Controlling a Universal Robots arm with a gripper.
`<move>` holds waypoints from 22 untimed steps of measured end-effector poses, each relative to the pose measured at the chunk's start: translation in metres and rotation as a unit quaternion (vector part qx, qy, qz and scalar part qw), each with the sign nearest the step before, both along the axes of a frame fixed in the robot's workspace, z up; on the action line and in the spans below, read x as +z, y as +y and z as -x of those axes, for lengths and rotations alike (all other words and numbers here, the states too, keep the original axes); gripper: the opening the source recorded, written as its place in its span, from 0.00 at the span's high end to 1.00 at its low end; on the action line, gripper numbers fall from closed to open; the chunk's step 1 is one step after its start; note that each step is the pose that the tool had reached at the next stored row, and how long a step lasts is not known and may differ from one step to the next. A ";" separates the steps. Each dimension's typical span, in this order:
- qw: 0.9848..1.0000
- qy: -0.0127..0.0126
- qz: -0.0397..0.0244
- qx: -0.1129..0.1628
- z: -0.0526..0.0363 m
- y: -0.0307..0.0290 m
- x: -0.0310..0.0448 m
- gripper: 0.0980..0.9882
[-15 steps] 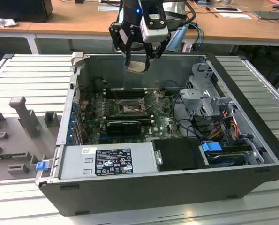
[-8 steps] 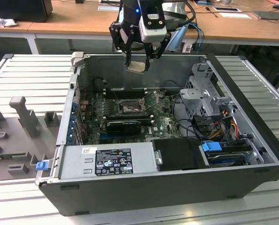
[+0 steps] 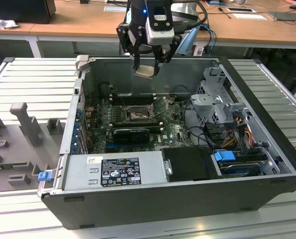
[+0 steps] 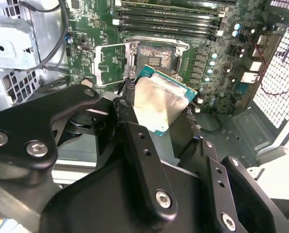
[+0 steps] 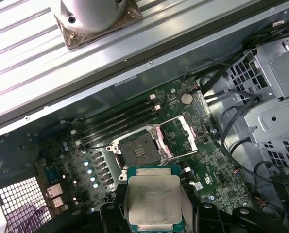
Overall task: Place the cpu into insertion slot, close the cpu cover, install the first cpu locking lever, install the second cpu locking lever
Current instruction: 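Place the cpu into insertion slot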
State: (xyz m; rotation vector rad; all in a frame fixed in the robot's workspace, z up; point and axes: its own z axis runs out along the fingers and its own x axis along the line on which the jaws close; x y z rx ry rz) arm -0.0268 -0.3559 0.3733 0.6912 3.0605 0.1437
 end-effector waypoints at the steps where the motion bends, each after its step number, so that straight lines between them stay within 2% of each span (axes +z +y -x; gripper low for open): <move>1: 1.000 0.000 0.000 -0.005 0.0000 0.0000 0.0000 0.52; 9: 0.999 0.000 0.000 -0.035 0.0000 0.0000 -0.0001 0.52; 13: 0.998 0.000 0.000 -0.059 0.0000 0.0000 -0.0003 0.52; 22: 0.996 0.000 0.000 -0.092 0.0000 0.0000 -0.0005 0.52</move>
